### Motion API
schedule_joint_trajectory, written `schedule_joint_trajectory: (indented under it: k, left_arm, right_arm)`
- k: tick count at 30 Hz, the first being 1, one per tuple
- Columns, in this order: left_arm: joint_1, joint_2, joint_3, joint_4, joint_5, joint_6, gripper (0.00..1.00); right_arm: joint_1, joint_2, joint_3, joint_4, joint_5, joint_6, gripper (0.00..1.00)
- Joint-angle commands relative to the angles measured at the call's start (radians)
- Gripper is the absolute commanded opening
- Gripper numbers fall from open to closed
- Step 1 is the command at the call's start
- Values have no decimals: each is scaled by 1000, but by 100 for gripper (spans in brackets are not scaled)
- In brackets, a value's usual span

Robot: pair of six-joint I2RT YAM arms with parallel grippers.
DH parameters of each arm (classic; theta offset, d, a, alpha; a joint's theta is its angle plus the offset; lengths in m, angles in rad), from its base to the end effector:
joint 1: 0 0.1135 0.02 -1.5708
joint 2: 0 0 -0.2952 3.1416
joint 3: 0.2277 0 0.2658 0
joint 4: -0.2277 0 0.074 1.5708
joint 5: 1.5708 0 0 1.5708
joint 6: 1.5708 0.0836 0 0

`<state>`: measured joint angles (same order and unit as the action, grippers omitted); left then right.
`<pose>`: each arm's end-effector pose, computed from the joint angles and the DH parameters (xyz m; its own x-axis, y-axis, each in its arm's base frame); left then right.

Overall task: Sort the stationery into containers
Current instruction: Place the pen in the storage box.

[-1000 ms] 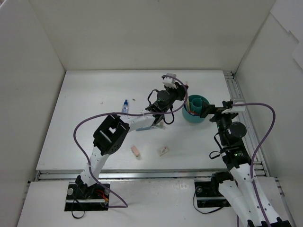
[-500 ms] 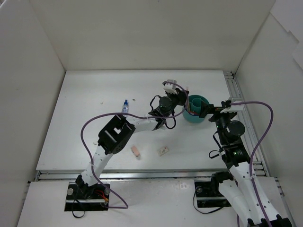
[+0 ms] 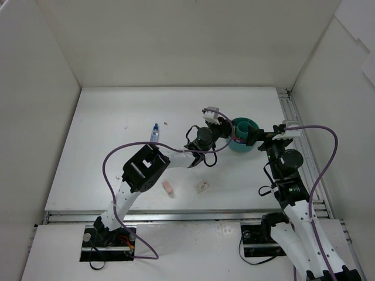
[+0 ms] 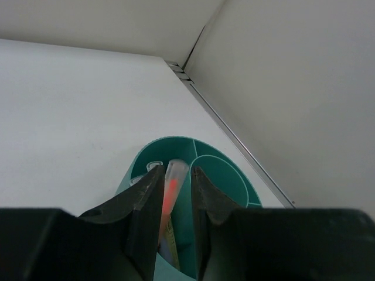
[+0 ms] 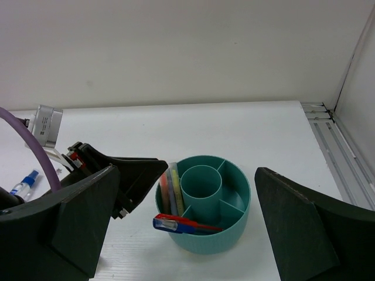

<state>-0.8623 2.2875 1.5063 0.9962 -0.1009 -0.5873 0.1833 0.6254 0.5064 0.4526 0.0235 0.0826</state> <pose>0.3926 -0.4453 0.2299 -0.2676 -0.5350 -0.8014 0.6525 0.5113 -0.5592 0.1909 0.0334 0.3668 0.3076 0.1409 -0.9410 -0.1864 0.9787 0.0856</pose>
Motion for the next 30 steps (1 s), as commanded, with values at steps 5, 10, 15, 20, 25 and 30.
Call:
schedule_joint_trajectory:
  k: [5, 10, 15, 20, 25, 30]
  left_arm:
    - [-21, -85, -20, 160, 18, 32, 37]
    - [-21, -144, -98, 220, 6, 56, 70]
    - [25, -405, -326, 242, 19, 144, 100]
    - [130, -813, -556, -82, 55, 188, 100]
    - [177, -1110, -522, -721, -210, 241, 100]
    - [279, -1252, -537, -1223, -341, 77, 100]
  right_arm:
    - [-4, 8, 7, 98, -16, 11, 98]
    - [-4, 13, 17, 97, -83, -13, 98]
    - [-1, 106, 121, -6, -220, -61, 98]
    - [27, 210, 211, -118, -348, -115, 98]
    - [247, 417, 388, -351, -341, -332, 98]
    - [445, 767, 598, -537, -346, -447, 98]
